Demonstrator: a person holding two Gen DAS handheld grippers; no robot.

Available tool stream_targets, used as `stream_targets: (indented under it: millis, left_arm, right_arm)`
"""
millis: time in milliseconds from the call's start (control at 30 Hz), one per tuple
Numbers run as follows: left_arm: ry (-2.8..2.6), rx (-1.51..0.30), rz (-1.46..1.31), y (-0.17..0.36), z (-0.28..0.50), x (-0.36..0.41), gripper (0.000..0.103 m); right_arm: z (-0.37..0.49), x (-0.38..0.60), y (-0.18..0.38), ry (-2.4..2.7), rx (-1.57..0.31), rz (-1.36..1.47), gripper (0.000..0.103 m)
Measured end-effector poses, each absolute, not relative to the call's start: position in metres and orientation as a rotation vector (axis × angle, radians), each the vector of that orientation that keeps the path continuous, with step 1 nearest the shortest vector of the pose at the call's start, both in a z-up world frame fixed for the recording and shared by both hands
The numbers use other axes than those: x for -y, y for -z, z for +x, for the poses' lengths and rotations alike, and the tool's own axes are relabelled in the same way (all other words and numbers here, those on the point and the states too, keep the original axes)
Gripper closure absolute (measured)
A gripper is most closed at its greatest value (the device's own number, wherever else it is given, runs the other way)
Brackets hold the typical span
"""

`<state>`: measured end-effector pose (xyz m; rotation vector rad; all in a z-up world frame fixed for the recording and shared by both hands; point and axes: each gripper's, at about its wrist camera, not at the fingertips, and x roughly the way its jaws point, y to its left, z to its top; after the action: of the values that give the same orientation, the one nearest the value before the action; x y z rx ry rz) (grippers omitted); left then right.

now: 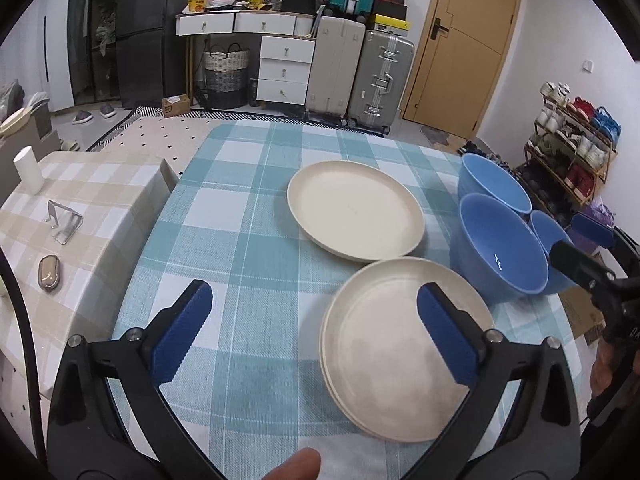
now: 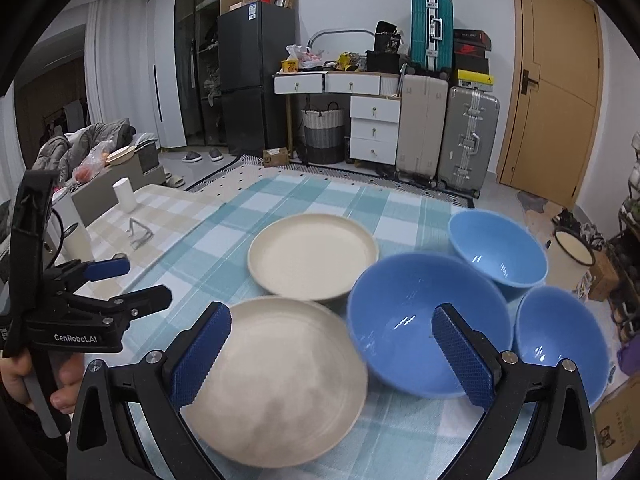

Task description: Organize plates and bowls

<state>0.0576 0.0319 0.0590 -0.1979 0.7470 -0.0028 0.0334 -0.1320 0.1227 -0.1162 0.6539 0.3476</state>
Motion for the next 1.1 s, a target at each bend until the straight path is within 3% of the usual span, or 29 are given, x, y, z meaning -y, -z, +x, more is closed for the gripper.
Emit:
stream_targets:
  millis: [567,1100]
  left_arm:
    - [-0.073,-0.749,-0.239,-0.072,0.123,-0.050,0.001]
    - [-0.118,-0.826,-0.293,-0.044,0.175,-0.072,0.001]
  right_arm:
    - [0.132,0.133,-0.139,-0.427,-0.704,-0.090,0.001]
    - [0.210,0.102,-0.139,-0.476,-0.810,-0.114,0.001]
